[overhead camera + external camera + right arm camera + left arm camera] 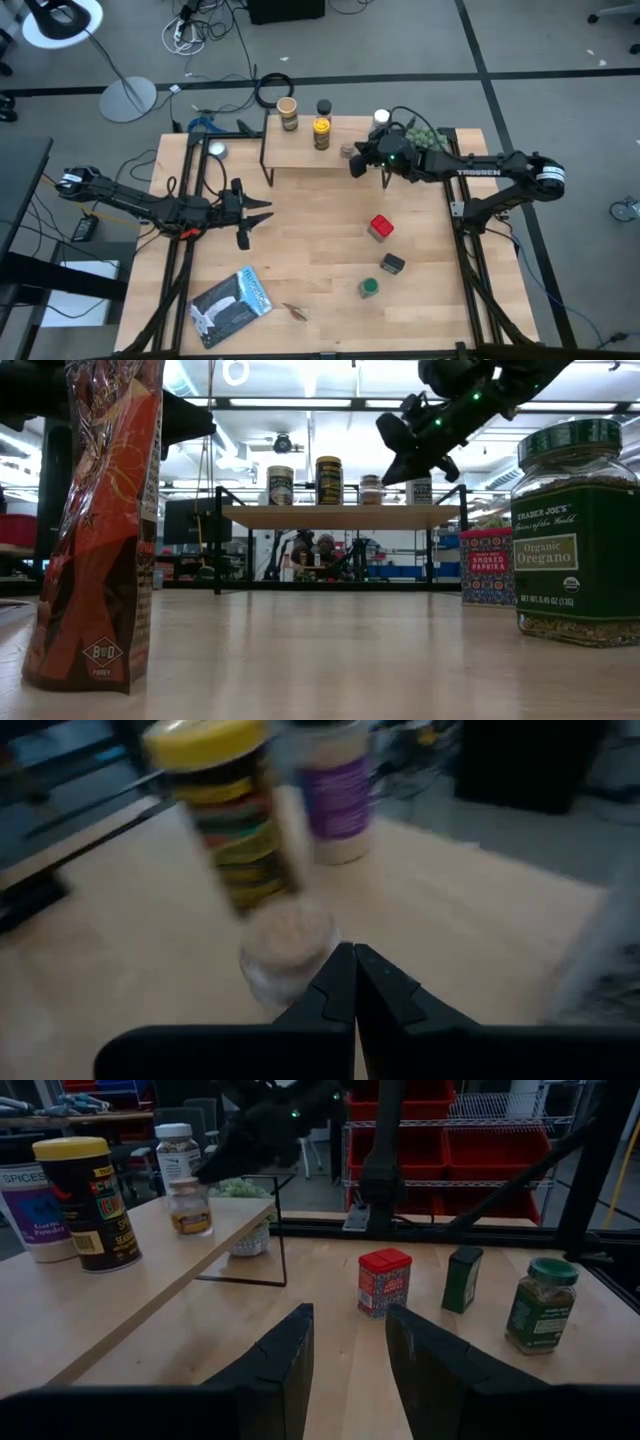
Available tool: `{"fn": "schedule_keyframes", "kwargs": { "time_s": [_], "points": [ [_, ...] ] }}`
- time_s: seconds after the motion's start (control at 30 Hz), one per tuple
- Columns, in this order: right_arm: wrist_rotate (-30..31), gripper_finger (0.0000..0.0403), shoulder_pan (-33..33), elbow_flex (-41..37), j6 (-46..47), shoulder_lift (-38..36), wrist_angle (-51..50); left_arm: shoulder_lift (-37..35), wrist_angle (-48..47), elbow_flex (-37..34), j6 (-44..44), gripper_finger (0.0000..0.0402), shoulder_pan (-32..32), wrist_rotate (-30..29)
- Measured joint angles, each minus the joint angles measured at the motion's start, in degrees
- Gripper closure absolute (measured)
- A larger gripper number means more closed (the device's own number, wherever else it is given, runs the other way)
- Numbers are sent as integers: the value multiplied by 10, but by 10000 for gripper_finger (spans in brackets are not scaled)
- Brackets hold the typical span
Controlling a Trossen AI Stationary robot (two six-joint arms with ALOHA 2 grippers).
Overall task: Shelf spices
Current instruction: Move the brown seasoning bottle to the center of the shelf, then put the green seasoning bottle on the shelf aligned with the other white seasoning bottle
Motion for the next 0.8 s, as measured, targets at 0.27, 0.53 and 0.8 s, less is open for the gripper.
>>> {"fn": "schedule_keyframes", "kwargs": {
  "time_s": [0.27, 0.53, 0.8],
  "points": [
    [22, 403, 13, 12, -2, -21, -32, 0, -3, 0, 0, 271, 0, -3],
    [77, 403, 58, 13, 40, -83, -147, 0, -9, 0, 0, 271, 0, -3],
    [189, 403, 226, 13, 220, -205, -353, 0, -19, 0, 0, 271, 0, -3]
  ]
}}
